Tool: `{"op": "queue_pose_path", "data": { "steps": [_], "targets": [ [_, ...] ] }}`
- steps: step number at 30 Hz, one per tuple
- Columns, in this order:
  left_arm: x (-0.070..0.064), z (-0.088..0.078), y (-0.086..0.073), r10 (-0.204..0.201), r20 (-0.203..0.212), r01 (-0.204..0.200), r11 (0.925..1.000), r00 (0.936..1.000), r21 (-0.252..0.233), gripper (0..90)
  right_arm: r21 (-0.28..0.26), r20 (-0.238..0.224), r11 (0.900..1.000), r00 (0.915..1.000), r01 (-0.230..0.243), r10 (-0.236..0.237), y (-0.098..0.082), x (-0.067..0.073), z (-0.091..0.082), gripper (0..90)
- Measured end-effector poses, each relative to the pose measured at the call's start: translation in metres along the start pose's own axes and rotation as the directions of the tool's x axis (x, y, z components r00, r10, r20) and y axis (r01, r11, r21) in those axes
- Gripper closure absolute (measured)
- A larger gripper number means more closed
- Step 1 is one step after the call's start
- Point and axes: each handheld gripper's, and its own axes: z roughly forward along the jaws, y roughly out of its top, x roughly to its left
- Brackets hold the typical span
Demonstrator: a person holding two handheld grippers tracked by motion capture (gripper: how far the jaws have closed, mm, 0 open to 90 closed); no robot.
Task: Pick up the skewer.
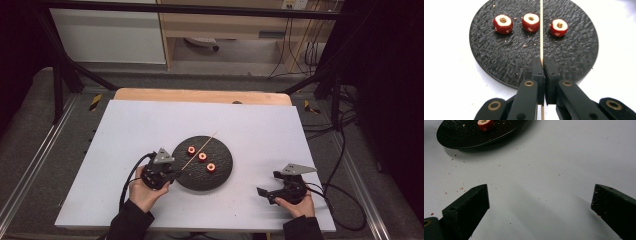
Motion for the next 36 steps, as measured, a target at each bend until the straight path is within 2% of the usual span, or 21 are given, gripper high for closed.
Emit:
{"op": "queue_pose_path", "data": {
  "steps": [3,8,13,17,20,26,36],
  "targets": [
    [0.003,-0.007,-0.01,-0.007,0.021,0.007,0.9995,0.9998,-0.031,88.3,-0.002,0.0,1.0,1.0,-0.003,0.003,0.0,0.001,0.0,2.4],
    [0.009,-0.017,-0.026,-0.006,0.032,0.008,0.9977,0.9995,-0.067,88.4,-0.001,0.002,1.0,1.0,-0.003,0.003,0.002,0.002,-0.001,2.4],
    [0.015,-0.026,-0.043,-0.01,0.027,0.013,0.9947,0.9996,-0.102,88.5,-0.005,0.0,1.0,1.0,0.005,-0.005,0.007,0.006,0.0,2.4],
    [0.019,-0.031,-0.051,-0.019,0.034,0.024,0.9914,0.9992,-0.129,88.5,-0.007,0.003,1.0,1.0,-0.005,0.005,0.013,0.01,0.001,2.6],
    [0.02,-0.035,-0.054,-0.009,0.035,0.014,0.9889,0.9993,-0.148,88.5,-0.008,0.007,1.0,0.9999,-0.009,0.009,0.02,0.014,0.003,2.8],
    [0.02,-0.038,-0.06,0.009,0.028,-0.005,0.9883,0.9996,-0.153,88.5,0.005,0.007,1.0,1.0,0.0,0.0,0.039,0.025,0.012,2.6],
    [0.025,-0.042,-0.069,0.0,0.033,0.005,0.988,0.9995,-0.155,88.4,0.046,-0.007,0.998,0.9992,0.04,-0.039,0.077,0.048,0.036,2.1]
  ]
}}
